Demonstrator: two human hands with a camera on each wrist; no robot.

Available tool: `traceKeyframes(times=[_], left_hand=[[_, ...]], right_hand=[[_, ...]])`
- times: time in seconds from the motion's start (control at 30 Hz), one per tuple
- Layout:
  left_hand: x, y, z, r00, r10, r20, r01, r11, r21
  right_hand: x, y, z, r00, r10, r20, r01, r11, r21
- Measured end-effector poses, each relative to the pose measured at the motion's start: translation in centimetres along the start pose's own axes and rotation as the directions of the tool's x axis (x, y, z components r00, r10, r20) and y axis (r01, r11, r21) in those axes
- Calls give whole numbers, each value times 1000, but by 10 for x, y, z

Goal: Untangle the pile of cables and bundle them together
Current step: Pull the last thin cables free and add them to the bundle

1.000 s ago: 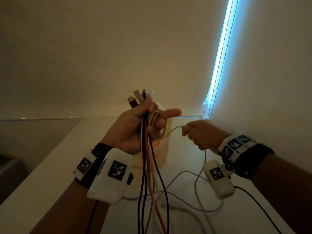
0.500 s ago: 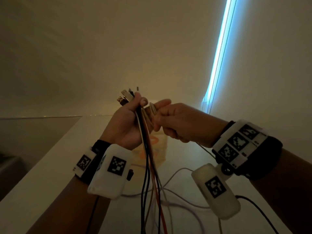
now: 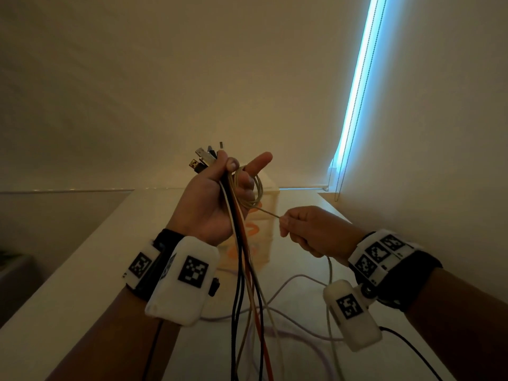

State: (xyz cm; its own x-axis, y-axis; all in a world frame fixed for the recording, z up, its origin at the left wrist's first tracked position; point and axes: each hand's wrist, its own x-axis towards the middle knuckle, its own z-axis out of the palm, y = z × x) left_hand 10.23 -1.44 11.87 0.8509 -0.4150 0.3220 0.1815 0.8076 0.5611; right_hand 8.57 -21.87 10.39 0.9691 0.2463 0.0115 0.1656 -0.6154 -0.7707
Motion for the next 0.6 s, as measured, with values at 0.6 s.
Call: traceKeyframes(times=[0.6], left_hand=[[-3, -7, 0, 973, -225, -50, 229, 918, 324]], right_hand=[[-6, -77, -17, 938, -261, -230, 226, 960, -166]])
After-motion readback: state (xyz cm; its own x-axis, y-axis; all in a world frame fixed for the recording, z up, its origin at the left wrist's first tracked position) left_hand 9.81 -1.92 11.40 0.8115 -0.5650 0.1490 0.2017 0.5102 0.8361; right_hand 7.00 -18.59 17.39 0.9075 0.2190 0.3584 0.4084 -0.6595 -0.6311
